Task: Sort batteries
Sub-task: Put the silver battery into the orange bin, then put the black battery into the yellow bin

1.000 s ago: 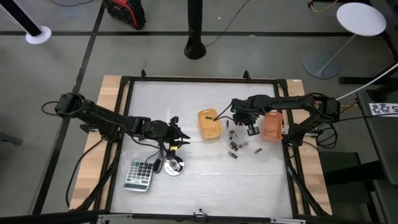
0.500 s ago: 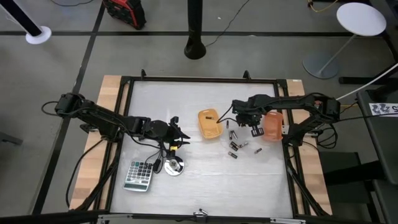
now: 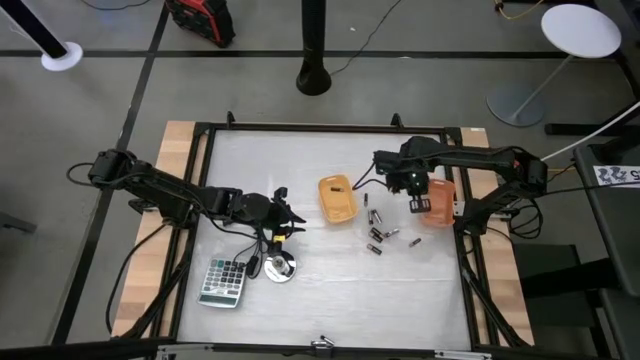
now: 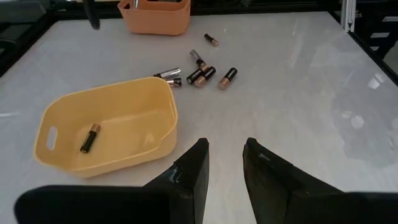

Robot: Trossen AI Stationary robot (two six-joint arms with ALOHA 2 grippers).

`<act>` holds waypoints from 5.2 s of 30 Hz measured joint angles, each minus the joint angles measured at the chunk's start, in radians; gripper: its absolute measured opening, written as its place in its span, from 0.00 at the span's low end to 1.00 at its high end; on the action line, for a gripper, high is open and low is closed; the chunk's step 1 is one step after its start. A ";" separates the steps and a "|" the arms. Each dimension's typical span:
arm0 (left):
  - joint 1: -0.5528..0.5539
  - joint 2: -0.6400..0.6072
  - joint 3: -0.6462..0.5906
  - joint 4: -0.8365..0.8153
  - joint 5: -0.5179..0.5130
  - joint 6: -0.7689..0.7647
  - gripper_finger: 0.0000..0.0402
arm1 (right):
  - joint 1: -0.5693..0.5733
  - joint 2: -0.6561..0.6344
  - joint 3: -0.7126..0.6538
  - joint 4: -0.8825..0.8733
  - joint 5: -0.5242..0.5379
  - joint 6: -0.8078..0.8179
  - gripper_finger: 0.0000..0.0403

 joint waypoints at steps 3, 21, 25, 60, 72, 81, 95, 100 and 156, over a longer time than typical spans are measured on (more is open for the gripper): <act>0.001 0.000 0.000 0.015 0.000 0.021 0.22 | 0.000 0.000 0.000 -0.086 0.000 0.061 0.00; 0.057 0.001 0.001 0.183 0.000 0.066 0.22 | 0.000 -0.029 -0.306 -0.054 -0.025 0.177 0.00; 0.057 0.001 0.001 0.183 0.000 0.063 0.22 | 0.000 -0.029 -0.326 -0.026 -0.017 0.176 0.00; 0.114 0.591 0.622 0.105 0.250 0.116 0.22 | 0.000 -0.372 -0.144 -0.071 0.025 0.284 0.13; 0.076 0.801 0.830 -0.012 0.255 0.218 0.22 | 0.000 -0.560 -0.144 0.153 -0.395 0.362 0.13; 0.046 0.863 0.838 0.007 0.254 0.115 0.31 | 0.000 -0.546 -0.188 0.176 -0.510 0.362 0.25; 0.035 0.927 0.838 0.039 0.197 0.116 0.39 | 0.261 -0.541 -0.346 0.379 -0.526 0.437 0.33; 0.037 0.958 0.837 0.042 0.185 0.129 0.39 | 0.422 -0.531 -0.364 0.452 -0.409 0.491 0.32; 0.038 1.025 0.839 0.052 0.101 0.078 0.29 | 0.778 -0.218 -0.363 0.564 -0.062 0.603 0.32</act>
